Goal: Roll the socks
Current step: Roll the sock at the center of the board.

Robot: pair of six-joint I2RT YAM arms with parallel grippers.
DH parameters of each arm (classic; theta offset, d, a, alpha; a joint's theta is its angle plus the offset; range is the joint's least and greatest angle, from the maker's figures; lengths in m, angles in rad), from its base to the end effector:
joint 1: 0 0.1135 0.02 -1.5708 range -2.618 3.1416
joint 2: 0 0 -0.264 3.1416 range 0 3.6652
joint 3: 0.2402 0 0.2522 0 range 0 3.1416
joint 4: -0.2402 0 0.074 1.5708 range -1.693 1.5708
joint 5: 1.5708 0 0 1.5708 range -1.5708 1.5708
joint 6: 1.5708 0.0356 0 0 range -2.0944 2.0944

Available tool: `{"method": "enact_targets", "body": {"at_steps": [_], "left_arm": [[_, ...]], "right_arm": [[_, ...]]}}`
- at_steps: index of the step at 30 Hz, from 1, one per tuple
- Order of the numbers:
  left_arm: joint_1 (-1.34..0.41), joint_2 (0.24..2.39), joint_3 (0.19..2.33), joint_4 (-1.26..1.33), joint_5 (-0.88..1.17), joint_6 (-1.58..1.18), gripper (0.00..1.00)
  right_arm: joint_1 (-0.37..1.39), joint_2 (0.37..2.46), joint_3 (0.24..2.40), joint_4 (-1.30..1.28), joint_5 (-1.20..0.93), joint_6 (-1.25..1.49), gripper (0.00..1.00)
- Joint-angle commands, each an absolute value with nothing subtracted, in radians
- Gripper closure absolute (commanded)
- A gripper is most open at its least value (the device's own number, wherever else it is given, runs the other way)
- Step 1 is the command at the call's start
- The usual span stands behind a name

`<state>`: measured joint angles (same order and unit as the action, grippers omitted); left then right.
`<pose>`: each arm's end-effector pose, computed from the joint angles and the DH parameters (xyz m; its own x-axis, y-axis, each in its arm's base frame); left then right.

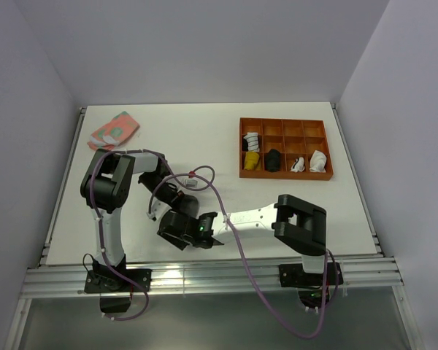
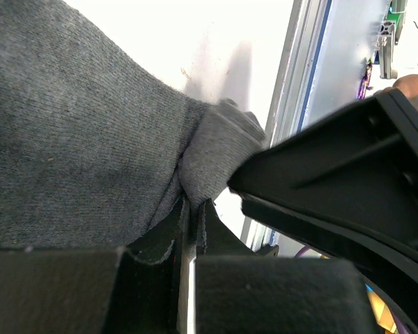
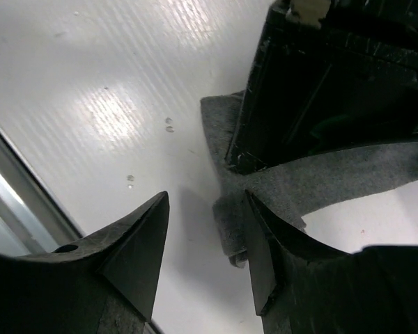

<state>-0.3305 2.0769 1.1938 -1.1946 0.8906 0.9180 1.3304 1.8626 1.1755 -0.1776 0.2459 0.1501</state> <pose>0.2777 -0.1245 0.1089 -0.6237 0.7422 -0.2451 0.5640 0.2104 -0.7985 0.1022 0.3804 0.1748 -0.3144 -0.6732 -0.6693 -0.8672 0.4905 -0.0861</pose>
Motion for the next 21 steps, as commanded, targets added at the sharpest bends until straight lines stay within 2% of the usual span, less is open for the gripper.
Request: {"method": "enact_targets", "body": {"at_steps": [1,21], "left_arm": [[-0.334,2.103,1.203,-1.132,0.831,0.942,1.0],[-0.337,2.138,1.216,-1.233,0.813,1.045,1.0]], "right_arm": [[1.322,1.89,1.158,-0.17,0.314,0.129,0.46],[1.304,1.853,1.085,-0.135,0.477,0.083,0.48]]}}
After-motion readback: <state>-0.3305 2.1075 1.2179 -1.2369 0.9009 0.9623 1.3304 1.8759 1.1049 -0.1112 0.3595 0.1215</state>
